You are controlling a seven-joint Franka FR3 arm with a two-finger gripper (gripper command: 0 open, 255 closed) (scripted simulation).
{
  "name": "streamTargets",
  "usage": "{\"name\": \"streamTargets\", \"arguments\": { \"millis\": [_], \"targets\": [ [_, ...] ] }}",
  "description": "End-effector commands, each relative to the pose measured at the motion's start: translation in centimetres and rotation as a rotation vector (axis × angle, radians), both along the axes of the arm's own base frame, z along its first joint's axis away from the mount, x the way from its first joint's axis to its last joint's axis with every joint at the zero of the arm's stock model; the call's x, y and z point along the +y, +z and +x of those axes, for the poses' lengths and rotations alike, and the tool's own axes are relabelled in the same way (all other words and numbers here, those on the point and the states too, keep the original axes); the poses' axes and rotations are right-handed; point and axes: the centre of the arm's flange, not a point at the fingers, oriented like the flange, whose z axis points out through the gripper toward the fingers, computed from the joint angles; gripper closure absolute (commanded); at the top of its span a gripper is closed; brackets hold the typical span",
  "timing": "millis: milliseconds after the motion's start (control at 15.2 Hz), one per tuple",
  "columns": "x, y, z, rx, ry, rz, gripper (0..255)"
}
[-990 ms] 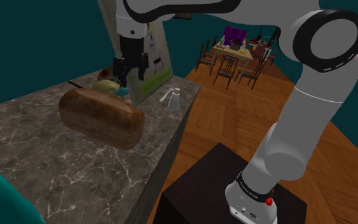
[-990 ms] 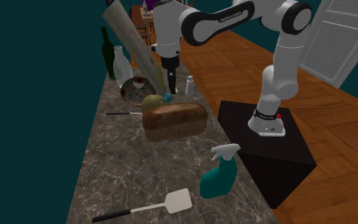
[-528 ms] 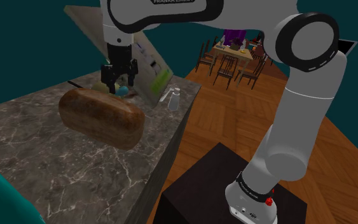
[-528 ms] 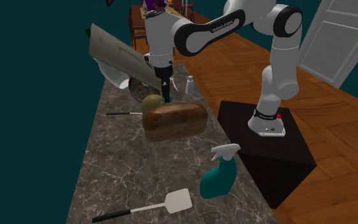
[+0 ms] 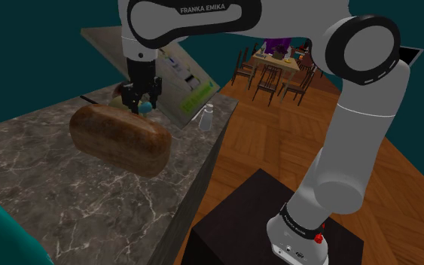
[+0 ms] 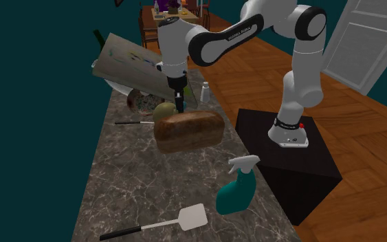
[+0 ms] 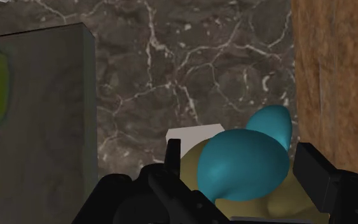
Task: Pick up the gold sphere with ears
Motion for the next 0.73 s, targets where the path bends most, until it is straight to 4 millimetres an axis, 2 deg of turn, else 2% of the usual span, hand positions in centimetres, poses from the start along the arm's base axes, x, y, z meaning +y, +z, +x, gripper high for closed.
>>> {"name": "streamTargets", "arguments": {
  "millis": [0, 330, 660],
  "targets": [
    [0.0, -0.1, 0.0, 0.001, 0.0, 0.0, 255],
    [0.1, -0.1, 0.0, 0.001, 0.0, 0.0, 255],
    [0.1, 2.5, 0.0, 0.001, 0.0, 0.0, 255]
  ]
}}
